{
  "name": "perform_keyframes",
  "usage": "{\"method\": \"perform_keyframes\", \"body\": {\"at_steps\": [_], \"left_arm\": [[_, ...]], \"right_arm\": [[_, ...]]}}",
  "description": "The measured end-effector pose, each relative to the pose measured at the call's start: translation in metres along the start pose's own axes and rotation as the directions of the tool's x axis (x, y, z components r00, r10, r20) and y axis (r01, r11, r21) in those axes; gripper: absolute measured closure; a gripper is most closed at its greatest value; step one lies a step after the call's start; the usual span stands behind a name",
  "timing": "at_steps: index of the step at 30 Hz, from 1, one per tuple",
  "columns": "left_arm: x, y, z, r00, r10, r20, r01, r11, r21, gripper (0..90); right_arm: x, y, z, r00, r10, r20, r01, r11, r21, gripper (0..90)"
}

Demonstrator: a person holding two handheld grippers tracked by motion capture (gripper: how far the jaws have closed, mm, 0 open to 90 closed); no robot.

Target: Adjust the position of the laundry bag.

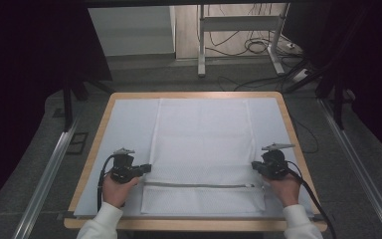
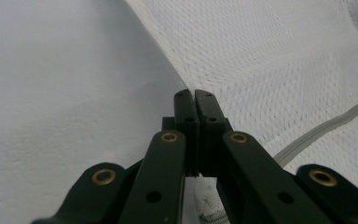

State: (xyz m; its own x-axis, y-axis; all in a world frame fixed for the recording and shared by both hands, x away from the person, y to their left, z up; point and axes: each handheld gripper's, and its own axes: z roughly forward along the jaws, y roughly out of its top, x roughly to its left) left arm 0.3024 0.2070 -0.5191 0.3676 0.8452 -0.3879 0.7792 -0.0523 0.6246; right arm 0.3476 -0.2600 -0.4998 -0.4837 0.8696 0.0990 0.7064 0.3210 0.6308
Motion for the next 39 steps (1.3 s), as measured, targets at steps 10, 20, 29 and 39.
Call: {"method": "perform_keyframes", "body": {"at_steps": [10,20,29,39], "left_arm": [[0.008,-0.001,-0.006,1.0,-0.004,-0.007,0.004,1.0,-0.006,89.1],[0.021,-0.004,-0.013,0.9996,-0.025,-0.01,0.025,0.9996,-0.014,89.1],[0.022,-0.005,-0.011,0.9997,-0.018,-0.013,0.018,0.9998,-0.008,88.5],[0.008,-0.001,-0.018,0.9897,0.065,-0.128,-0.073,0.9954,-0.061,43.4]], "right_arm": [[0.012,0.004,0.007,0.9995,-0.03,0.007,0.03,0.9996,-0.002,87.7],[0.018,0.004,0.014,0.9994,-0.027,-0.022,0.027,0.9996,-0.002,87.6],[0.019,0.003,0.015,0.9991,-0.038,-0.019,0.038,0.9993,-0.002,87.1],[0.018,0.003,0.005,0.9967,-0.072,0.039,0.074,0.995,-0.066,36.1]]}}
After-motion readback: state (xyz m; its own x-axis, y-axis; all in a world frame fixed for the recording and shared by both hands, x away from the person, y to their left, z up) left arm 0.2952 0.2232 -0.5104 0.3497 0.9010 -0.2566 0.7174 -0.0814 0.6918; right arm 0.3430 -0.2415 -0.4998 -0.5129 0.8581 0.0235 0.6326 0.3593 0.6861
